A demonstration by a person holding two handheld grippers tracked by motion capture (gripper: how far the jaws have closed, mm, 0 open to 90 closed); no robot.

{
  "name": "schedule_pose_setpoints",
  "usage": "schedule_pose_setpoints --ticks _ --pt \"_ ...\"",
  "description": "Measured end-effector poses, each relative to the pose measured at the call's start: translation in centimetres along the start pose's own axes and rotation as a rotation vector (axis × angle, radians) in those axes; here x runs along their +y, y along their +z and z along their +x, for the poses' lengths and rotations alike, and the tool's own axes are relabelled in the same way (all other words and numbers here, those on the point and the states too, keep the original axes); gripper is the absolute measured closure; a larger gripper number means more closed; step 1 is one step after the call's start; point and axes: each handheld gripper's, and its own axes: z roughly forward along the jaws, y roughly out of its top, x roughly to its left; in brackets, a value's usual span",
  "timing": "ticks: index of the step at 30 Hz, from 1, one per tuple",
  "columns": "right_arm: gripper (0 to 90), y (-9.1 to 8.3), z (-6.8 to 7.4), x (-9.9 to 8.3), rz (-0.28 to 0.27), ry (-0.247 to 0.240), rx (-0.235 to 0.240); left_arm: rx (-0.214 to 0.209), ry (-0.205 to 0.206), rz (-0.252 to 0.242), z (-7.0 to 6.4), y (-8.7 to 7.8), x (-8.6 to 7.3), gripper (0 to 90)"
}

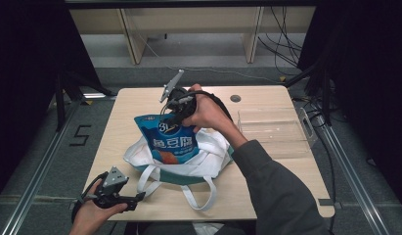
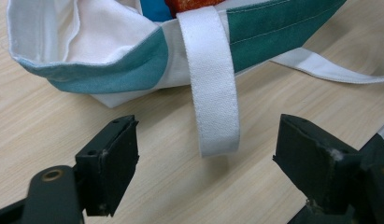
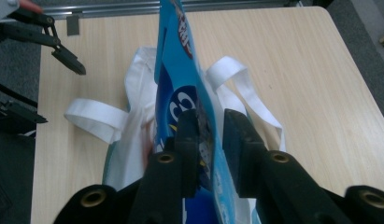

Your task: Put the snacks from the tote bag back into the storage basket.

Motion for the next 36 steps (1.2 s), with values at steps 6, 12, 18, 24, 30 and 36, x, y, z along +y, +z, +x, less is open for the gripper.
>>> schedule_pose_setpoints --ticks 6,12,18,24,30,36 --pt "87.5 0.4 0.0 0.3 0.019 -0.021 0.011 -0.005 0.005 0.007 -0.1 0.0 0.0 20.6" --pt "90.0 0.4 0.6 0.8 0.066 -0.055 -0.022 -0.017 0.009 -0.002 0.0 0.0 0.0 20.7" --pt "90.0 -0.2 0.9 1.5 0.094 -0.088 -0.045 -0.013 0.012 -0.008 -0.1 0.0 0.1 20.6" --pt "90.0 -2.7 1.7 3.4 0.073 -0.126 -0.067 -0.017 0.008 -0.01 0.0 0.0 0.1 20.7" --pt "90.0 -5.3 1.9 4.8 0.053 -0.142 -0.089 -0.012 -0.001 -0.01 0.1 0.0 0.0 20.7" --pt "90.0 -8.9 1.7 5.5 0.029 -0.18 -0.117 -0.002 -0.003 -0.008 0.2 0.0 0.0 20.6"
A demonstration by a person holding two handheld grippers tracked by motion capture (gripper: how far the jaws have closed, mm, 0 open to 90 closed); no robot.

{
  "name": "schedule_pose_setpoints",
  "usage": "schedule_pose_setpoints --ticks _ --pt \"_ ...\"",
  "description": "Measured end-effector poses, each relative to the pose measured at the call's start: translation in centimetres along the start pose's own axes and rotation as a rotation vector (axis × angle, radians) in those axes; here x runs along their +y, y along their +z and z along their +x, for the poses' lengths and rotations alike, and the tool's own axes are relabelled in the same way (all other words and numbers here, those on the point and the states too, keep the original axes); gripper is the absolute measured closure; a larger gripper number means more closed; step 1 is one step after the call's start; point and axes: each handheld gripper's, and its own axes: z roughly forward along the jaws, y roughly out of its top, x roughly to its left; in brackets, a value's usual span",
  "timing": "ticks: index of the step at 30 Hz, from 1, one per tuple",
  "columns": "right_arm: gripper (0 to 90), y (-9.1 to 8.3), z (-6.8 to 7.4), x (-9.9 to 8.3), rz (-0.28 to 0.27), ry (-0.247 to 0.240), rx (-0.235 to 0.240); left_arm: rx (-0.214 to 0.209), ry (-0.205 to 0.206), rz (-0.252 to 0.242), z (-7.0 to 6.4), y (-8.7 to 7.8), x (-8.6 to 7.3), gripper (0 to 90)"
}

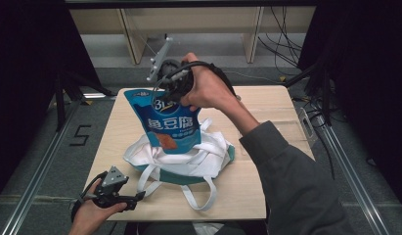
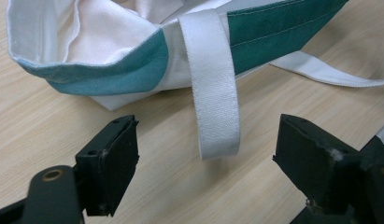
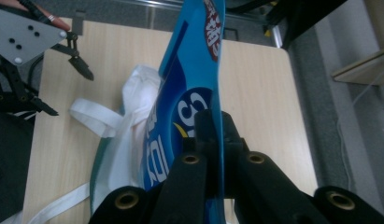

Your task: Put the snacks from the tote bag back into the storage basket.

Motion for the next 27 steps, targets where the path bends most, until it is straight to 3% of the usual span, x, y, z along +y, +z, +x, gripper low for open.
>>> schedule_pose_setpoints --ticks 4,6,9,10,12,14,15,20,23,25,26,27 --pt "90.0 -1.5 -0.3 -0.4 -0.005 -0.004 -0.014 0.004 -0.006 0.001 0.0 0.0 0.0 20.6" --pt "90.0 -2.5 -0.4 -1.0 0.0 0.026 -0.026 -0.003 -0.016 -0.01 0.0 0.0 0.0 20.6" --pt "90.0 -3.8 -0.8 -2.4 0.023 0.05 -0.048 -0.001 0.007 0.005 0.2 -0.2 0.0 20.6" --pt "90.0 -4.1 -1.2 -2.9 0.023 0.029 -0.065 -0.003 0.006 0.005 0.2 -0.2 0.0 20.6" --pt "90.0 -5.3 -1.5 -4.6 0.06 0.074 -0.084 0.0 -0.014 -0.014 0.1 0.0 0.0 20.6" --pt "90.0 -5.7 -1.8 -5.2 0.075 0.09 -0.089 0.007 -0.008 -0.015 0.1 0.0 0.1 20.6" --pt "90.0 -6.3 -2.1 -6.5 0.092 0.115 -0.11 0.014 -0.001 0.002 0.1 -0.1 0.1 20.6" --pt "90.0 -7.3 -2.9 -9.1 0.12 0.14 -0.129 -0.002 -0.024 -0.019 0.0 0.2 0.1 20.6" --pt "90.0 -8.0 -3.7 -11.0 0.136 0.167 -0.153 0.003 -0.019 -0.008 0.1 0.1 0.1 20.6" --pt "90.0 -8.6 -4.4 -12.9 0.144 0.2 -0.171 0.003 0.03 0.022 0.4 -0.2 0.2 20.5" --pt "90.0 -8.6 -4.4 -12.9 0.144 0.2 -0.171 0.002 0.017 0.011 0.3 -0.1 0.2 20.5" --pt "90.0 -8.9 -4.9 -14.2 0.153 0.224 -0.178 0.012 0.007 0.001 0.3 0.0 0.2 20.5"
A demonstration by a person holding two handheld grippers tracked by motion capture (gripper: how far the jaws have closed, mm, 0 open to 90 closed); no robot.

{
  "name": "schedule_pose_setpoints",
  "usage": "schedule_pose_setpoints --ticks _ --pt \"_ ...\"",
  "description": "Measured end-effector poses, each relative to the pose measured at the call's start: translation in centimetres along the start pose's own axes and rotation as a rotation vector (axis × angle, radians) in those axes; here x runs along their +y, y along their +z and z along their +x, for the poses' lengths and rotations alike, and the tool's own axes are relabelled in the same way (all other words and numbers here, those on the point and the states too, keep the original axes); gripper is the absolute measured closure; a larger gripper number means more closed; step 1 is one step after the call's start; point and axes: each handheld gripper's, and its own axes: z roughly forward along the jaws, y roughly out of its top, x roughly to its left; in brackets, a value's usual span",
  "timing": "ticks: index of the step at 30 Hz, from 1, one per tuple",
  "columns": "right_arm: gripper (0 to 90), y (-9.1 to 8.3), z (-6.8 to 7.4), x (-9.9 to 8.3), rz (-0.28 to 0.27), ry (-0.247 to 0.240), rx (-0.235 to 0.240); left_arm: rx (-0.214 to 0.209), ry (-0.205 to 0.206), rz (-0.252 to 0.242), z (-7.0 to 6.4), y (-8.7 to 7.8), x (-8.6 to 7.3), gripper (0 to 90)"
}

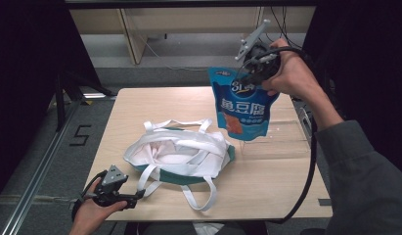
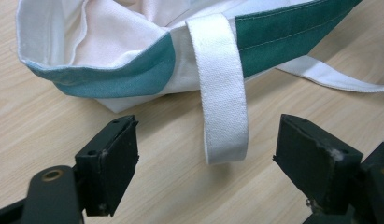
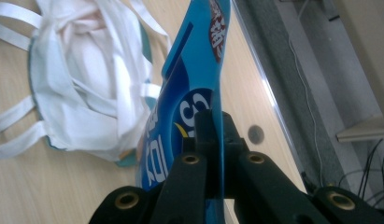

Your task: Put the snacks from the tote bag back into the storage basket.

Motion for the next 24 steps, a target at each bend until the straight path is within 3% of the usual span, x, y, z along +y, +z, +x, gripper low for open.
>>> schedule_pose_setpoints --ticks 1,2,3,4,5,7,8,9,10,11,12,15,16,22,24 --pt "90.0 0.0 0.0 0.0 0.0 0.0 0.0 -0.002 0.011 0.01 0.1 -0.1 0.0 20.5" --pt "90.0 0.0 -0.2 -0.4 -0.004 0.015 -0.008 -0.01 -0.019 -0.011 0.0 0.1 -0.1 20.5" --pt "90.0 0.0 -0.5 -0.8 -0.007 0.021 -0.002 -0.011 -0.007 0.009 0.1 0.0 0.0 20.5" --pt "90.0 -0.2 -0.8 -1.7 0.0 0.062 -0.013 -0.008 0.021 0.011 0.3 0.0 0.0 20.5" --pt "90.0 -0.2 -0.8 -1.7 0.0 0.062 -0.013 -0.006 -0.019 -0.013 0.0 0.2 0.0 20.5" --pt "90.0 -0.3 -1.4 -2.4 -0.01 0.047 -0.017 -0.002 0.012 0.017 0.3 -0.1 0.0 20.5" --pt "90.0 -0.4 -1.5 -2.8 -0.011 0.057 -0.016 -0.007 0.001 0.022 0.3 -0.1 0.0 20.5" --pt "90.0 -0.4 -1.8 -3.2 -0.01 0.059 -0.016 -0.005 -0.022 0.001 0.2 0.0 0.0 20.5" --pt "90.0 -0.4 -2.0 -3.4 -0.011 0.06 -0.021 -0.002 -0.016 -0.007 0.3 0.0 0.0 20.5" --pt "90.0 -0.5 -2.0 -3.7 0.002 0.098 -0.023 -0.002 -0.009 -0.004 0.4 0.0 0.0 20.5" --pt "90.0 -0.6 -2.2 -3.9 0.0 0.085 -0.028 -0.005 -0.023 -0.017 0.3 0.1 0.0 20.1" --pt "90.0 -0.7 -2.7 -4.7 -0.002 0.078 -0.04 -0.016 -0.022 -0.018 0.4 0.0 0.1 18.6" --pt "90.0 -0.8 -3.0 -5.2 0.007 0.107 -0.037 -0.014 -0.021 -0.01 0.4 0.0 0.1 18.3" --pt "90.0 -0.7 -3.8 -6.2 0.021 0.12 -0.05 -0.01 -0.031 -0.016 0.3 0.0 0.1 18.3" --pt "90.0 -0.4 -4.2 -6.8 0.019 0.131 -0.06 -0.008 -0.004 -0.024 0.4 0.1 0.1 18.2"
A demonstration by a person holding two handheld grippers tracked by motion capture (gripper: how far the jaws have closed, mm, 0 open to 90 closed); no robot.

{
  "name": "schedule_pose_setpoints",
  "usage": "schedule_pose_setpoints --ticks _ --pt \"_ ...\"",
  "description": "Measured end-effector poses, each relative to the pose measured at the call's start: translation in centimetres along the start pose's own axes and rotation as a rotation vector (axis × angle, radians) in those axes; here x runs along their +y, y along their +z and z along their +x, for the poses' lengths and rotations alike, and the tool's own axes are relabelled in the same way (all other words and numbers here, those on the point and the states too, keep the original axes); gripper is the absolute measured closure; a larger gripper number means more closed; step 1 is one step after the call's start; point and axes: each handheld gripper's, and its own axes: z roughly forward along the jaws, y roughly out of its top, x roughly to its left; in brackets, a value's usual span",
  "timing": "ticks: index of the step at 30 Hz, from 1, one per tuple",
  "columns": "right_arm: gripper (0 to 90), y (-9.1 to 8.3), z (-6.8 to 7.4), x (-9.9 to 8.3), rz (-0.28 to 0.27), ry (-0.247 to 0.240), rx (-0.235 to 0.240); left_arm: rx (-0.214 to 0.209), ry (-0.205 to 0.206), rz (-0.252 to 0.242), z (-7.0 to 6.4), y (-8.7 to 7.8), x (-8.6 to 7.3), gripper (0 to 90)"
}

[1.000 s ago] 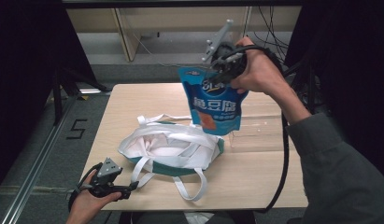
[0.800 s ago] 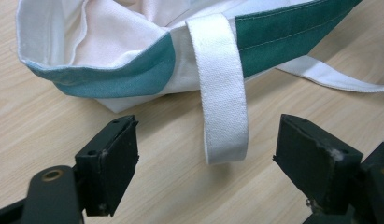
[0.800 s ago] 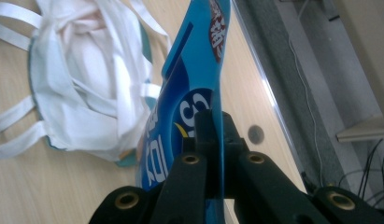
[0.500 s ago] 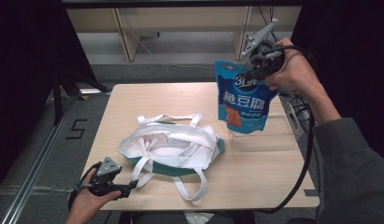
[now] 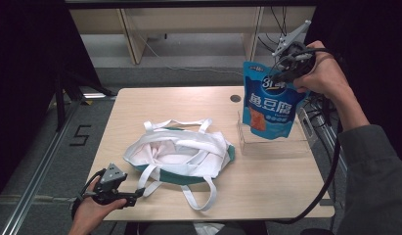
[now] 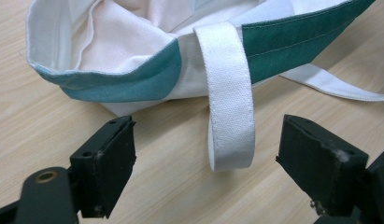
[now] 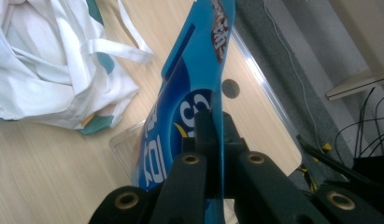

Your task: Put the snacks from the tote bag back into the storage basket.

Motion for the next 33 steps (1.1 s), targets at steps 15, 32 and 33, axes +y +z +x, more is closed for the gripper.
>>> schedule_pose_setpoints --ticks 15,32,33 --pt "90.0 2.9 -0.9 -1.6 -0.006 0.041 0.036 -0.008 -0.003 0.011 0.0 0.0 0.0 18.3" --pt "90.0 5.8 0.0 -4.3 -0.017 0.06 0.112 -0.013 0.008 0.03 0.0 0.1 0.0 18.2" --pt "90.0 5.8 0.0 -4.3 -0.017 0.06 0.112 -0.014 0.009 0.032 0.0 0.1 0.0 18.2"
